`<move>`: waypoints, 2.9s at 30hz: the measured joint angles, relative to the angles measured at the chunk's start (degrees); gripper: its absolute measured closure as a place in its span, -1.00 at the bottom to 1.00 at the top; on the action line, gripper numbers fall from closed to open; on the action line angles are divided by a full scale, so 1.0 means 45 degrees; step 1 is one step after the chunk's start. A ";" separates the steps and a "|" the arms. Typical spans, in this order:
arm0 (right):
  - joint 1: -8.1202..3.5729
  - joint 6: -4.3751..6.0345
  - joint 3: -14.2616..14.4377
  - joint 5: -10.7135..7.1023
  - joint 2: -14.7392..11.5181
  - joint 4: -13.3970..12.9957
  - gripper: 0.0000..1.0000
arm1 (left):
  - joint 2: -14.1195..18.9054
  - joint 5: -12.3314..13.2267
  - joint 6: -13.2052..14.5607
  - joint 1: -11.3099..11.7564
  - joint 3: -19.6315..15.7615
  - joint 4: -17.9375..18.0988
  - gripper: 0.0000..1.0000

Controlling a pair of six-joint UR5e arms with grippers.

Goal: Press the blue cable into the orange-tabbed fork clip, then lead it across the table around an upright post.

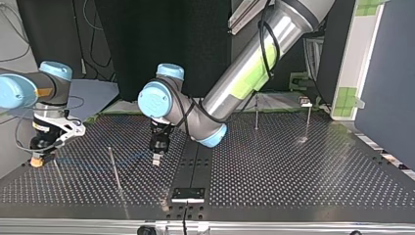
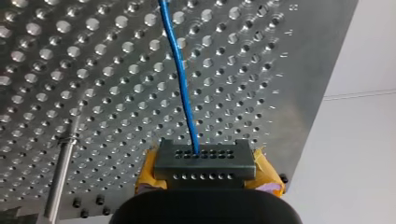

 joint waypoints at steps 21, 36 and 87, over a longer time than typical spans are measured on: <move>-0.0045 0.0069 0.0000 -0.0076 0.0461 -0.0039 1.00 | 0.0000 0.0000 0.0000 0.0000 0.0000 0.0000 -1.00; -0.0056 0.0087 0.0000 -0.0096 0.0578 -0.0050 1.00 | 0.0000 0.0000 0.0000 0.0000 0.0000 0.0000 -1.00; -0.0065 0.0099 0.0001 -0.0109 0.0658 -0.0057 1.00 | 0.0000 0.0000 0.0000 0.0000 0.0000 0.0000 -1.00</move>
